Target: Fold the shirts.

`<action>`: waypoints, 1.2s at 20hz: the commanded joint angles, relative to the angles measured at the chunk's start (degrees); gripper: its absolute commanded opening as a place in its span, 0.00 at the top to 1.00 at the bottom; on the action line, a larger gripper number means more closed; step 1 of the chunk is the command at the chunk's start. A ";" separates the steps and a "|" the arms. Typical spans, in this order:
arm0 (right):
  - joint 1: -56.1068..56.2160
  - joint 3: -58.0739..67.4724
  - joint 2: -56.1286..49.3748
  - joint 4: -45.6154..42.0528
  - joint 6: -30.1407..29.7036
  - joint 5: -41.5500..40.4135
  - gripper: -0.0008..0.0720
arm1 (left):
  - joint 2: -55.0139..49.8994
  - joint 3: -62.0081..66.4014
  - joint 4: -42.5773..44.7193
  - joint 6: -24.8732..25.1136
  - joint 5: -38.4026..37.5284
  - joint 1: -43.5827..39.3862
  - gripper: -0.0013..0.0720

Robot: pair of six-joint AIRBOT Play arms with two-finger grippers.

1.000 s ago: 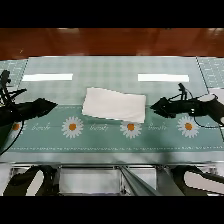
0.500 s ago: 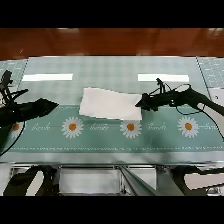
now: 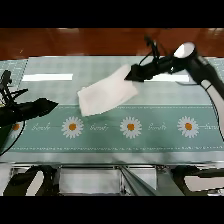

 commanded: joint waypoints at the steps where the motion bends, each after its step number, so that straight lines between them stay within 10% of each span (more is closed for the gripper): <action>1: -1.09 17.62 0.35 -14.01 8.72 8.00 0.95 | -0.02 -0.02 0.00 0.02 0.00 0.00 0.96; 16: -48.57 29.22 8.46 -12.46 13.51 29.09 0.95 | -0.02 -0.02 0.00 0.02 1.05 0.00 0.96; 24: -67.63 23.96 11.80 -17.05 14.29 37.07 0.95 | -0.02 0.00 0.00 0.04 13.29 0.00 0.96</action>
